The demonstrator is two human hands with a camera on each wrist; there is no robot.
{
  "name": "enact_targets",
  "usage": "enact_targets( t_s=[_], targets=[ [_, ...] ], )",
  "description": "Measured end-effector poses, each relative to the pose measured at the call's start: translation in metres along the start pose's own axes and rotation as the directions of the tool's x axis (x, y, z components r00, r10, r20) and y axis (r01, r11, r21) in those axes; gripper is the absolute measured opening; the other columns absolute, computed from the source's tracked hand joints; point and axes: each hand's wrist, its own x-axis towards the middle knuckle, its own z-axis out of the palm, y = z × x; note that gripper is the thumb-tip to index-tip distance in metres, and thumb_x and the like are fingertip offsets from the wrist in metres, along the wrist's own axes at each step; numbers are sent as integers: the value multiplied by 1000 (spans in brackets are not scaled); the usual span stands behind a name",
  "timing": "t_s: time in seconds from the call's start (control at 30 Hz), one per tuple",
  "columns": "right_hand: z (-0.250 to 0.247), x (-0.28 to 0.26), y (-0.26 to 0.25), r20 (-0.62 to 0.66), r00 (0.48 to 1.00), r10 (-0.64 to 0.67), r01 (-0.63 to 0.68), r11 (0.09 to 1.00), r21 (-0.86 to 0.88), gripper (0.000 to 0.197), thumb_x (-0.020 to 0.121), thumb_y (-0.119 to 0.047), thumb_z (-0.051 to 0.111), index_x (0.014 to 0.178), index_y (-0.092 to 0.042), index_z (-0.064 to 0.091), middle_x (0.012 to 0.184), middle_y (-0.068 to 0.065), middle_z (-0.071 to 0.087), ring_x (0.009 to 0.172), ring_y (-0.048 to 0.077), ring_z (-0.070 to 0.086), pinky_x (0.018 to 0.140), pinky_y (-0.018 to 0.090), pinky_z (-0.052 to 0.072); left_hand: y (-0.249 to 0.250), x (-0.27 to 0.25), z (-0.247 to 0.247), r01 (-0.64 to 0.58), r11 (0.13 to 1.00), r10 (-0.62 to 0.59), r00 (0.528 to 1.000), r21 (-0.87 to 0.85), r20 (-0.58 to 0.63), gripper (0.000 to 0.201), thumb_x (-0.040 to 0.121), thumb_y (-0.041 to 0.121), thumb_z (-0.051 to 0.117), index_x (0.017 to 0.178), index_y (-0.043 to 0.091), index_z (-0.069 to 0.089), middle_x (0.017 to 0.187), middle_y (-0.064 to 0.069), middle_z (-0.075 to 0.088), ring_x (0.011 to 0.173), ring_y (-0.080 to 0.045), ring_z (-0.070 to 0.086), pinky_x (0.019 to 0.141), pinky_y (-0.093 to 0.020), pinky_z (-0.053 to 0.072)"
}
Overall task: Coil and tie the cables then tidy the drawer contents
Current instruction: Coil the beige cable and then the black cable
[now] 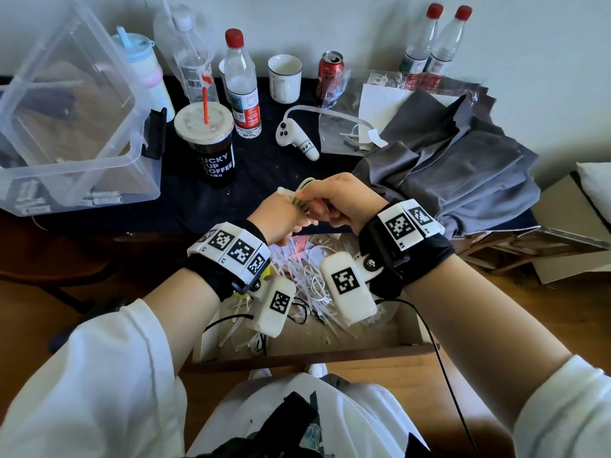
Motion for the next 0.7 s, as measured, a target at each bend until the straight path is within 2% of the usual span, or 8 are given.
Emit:
enact_targets(
  t_s=[0.1,0.23,0.33,0.53,0.7],
  targets=[
    [-4,0,-1,-36,999,-16,17,1000,21,47,80,-14,60,37,-13,40,48,8,34,43,13,26,43,22,14,0,0,-6,69,977,-49,993,-203,105,23,92,-3,42,77,5,57,38,6,34,29,-1,23,35,-13,18],
    [-7,1,0,-36,998,-50,52,996,70,51,83,-11,58,35,-15,40,44,2,35,37,8,31,42,19,17,-1,2,-12,131,915,-90,988,-380,124,23,91,1,42,75,10,56,42,6,32,32,-4,21,34,-13,22],
    [-6,2,-1,6,997,-83,82,993,79,54,84,-10,58,33,-19,41,39,-4,34,42,10,27,43,20,16,0,3,-13,128,902,-89,990,-412,112,25,90,0,41,71,15,48,43,6,32,32,-4,21,34,-13,23],
    [-1,6,-3,-19,991,-133,134,991,32,55,88,-16,60,36,-21,43,42,-3,35,43,10,26,41,17,16,0,6,-15,55,924,-37,998,-377,55,24,87,-2,42,70,14,47,45,4,31,33,-5,22,36,-13,24],
    [4,10,-3,-38,982,-184,183,982,-35,47,92,-13,56,47,-8,43,36,-8,36,33,3,28,37,10,23,1,8,-16,60,919,-64,998,-389,1,22,85,-4,40,68,10,46,42,4,32,32,-5,22,35,-13,23]
  ],
)
